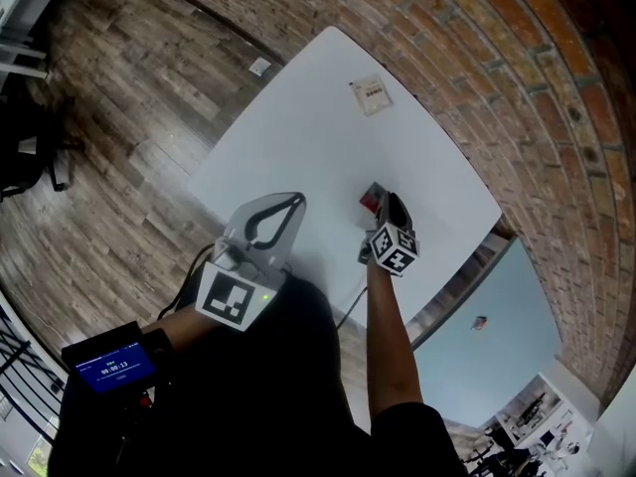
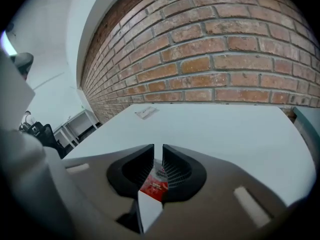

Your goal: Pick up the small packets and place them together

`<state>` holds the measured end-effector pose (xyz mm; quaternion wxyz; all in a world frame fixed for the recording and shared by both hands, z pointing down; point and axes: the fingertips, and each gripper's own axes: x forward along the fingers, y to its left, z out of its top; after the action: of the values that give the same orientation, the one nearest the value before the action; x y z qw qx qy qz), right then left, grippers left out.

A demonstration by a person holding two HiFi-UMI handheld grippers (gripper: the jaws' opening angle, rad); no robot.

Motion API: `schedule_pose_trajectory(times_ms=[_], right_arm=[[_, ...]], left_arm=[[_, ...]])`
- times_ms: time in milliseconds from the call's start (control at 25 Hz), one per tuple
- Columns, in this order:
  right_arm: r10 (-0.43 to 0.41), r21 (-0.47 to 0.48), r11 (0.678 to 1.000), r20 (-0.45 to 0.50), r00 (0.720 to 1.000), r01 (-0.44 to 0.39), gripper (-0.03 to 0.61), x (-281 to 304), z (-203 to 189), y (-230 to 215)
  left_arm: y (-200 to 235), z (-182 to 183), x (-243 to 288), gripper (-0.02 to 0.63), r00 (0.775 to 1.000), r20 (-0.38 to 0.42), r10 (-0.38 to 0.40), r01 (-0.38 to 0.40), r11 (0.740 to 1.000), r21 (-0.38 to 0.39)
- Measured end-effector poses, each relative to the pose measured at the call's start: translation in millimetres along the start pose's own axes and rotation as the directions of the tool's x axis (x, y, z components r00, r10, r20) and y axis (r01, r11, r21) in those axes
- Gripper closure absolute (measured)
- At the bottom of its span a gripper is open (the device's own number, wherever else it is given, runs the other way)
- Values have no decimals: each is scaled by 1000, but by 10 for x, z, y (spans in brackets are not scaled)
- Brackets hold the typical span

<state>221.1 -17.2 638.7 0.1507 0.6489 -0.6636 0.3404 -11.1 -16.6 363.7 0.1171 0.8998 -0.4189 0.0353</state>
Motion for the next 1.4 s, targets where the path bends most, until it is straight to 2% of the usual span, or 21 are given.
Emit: schedule_pose_trajectory(times_ms=[200,400,480,560,720,960,1400], right_arm=[[19,65,998,31,999,-21,522,105,232,225],[22,79,996,48,999,-26,512,323,489,500],[23,80,996,49,999,-27,506,449,586,616],[27,90,995,48,999,-31,493,517,660,626],[38,111,993,54,998,-44,482,641,787,600],[49,111,993,7,999,-49,480,980,786,721],[0,243,970,-43,999,10,494,1408,760,659]], left_arm=[[97,36,31,614,1000,11,-29,29,1000,-8],[344,61,56,614,998,13,-58,58,998,-16],[502,84,68,614,997,22,-68,69,997,-42],[527,120,84,614,996,31,-83,85,995,-60],[521,139,102,614,995,20,-101,102,994,-33],[794,133,123,614,995,2,-103,103,994,-25],[1175,61,184,614,995,-28,-98,97,995,-32]])
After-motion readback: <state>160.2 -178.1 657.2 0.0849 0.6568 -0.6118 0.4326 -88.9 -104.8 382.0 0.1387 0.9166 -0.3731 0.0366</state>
